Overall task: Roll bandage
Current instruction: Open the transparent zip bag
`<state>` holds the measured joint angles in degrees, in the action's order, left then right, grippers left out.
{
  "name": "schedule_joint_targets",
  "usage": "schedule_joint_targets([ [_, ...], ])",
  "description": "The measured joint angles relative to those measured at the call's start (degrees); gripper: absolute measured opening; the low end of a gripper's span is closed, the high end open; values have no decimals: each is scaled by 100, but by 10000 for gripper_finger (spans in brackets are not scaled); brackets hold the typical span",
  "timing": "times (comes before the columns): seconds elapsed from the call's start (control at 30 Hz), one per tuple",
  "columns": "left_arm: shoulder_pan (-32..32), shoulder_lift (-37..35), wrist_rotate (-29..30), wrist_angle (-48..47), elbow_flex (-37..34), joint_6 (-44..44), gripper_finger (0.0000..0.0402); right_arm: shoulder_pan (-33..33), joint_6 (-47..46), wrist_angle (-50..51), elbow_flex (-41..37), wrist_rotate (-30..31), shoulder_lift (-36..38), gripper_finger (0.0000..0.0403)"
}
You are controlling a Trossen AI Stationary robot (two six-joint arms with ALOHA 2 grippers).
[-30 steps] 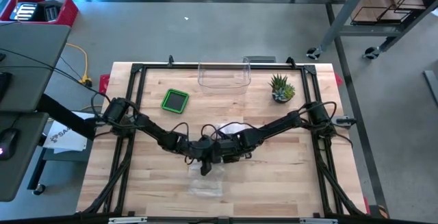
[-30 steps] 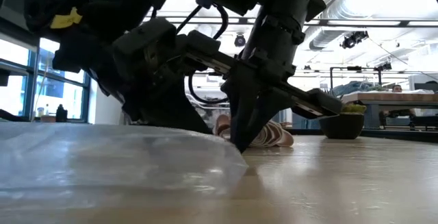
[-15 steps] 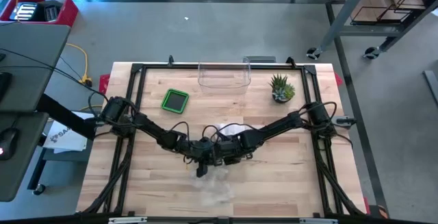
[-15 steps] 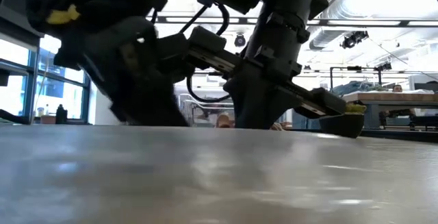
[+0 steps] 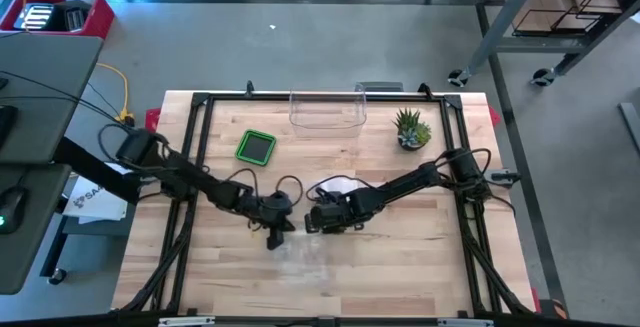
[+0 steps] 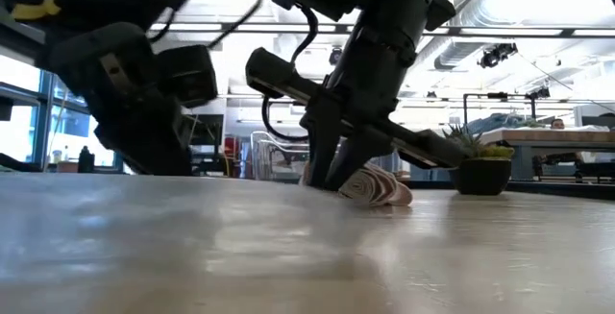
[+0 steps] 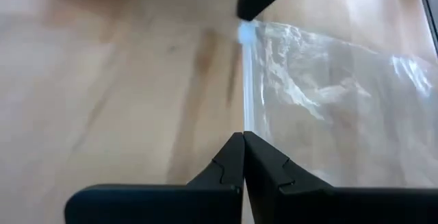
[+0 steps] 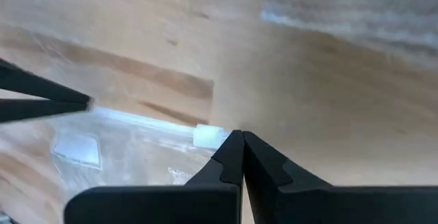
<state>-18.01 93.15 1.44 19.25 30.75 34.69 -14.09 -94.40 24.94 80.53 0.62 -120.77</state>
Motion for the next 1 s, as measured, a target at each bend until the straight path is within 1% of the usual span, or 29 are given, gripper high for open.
schedule_joint_targets([
  [0.17,8,-835,402,-122,-445,363,0,-2,31,-19,-4,150,29,0],
  [0.27,8,-1240,563,-29,-466,554,0,0,65,-16,-4,142,58,0],
  [0.33,-78,-1367,702,-15,-336,695,0,0,85,-19,-4,135,63,0],
  [0.4,-255,-1343,838,-204,-108,719,0,-2,86,-25,-4,132,63,0],
  [0.5,-550,-997,990,-542,231,851,0,31,192,-57,-4,115,66,0],
  [0.67,-849,-418,1026,-510,671,1175,0,76,334,-156,-4,86,68,0],
  [0.83,-963,-259,1065,-171,783,1218,0,72,407,-252,-4,71,74,0],
  [1.0,-978,-283,1076,-175,784,1272,0,72,445,-292,-4,67,76,0],
])
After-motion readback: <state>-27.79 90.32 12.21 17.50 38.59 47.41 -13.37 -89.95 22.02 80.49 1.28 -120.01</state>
